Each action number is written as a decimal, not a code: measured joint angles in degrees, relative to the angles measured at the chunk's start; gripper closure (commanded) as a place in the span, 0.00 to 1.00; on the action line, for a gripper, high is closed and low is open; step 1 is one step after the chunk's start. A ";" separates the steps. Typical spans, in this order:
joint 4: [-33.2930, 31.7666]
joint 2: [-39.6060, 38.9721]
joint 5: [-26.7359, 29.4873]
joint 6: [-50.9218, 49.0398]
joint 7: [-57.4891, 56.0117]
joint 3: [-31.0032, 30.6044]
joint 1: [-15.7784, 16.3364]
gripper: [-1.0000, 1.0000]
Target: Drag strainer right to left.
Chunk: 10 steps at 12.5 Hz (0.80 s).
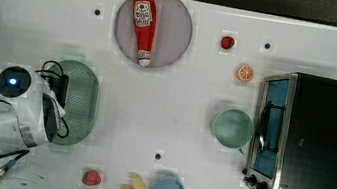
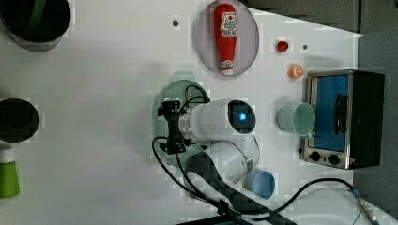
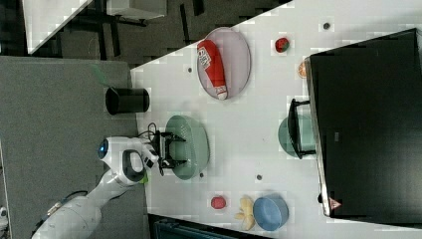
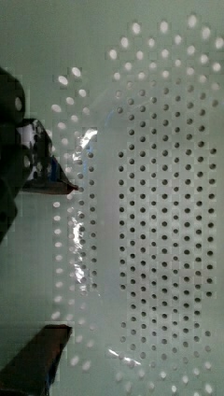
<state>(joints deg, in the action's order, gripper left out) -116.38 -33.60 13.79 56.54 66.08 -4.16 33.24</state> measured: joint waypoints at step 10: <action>9.29 -4.22 2.98 0.48 2.85 -0.27 5.04 0.00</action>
<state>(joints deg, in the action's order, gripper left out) -107.09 -37.82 16.77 57.02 68.93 -4.43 38.27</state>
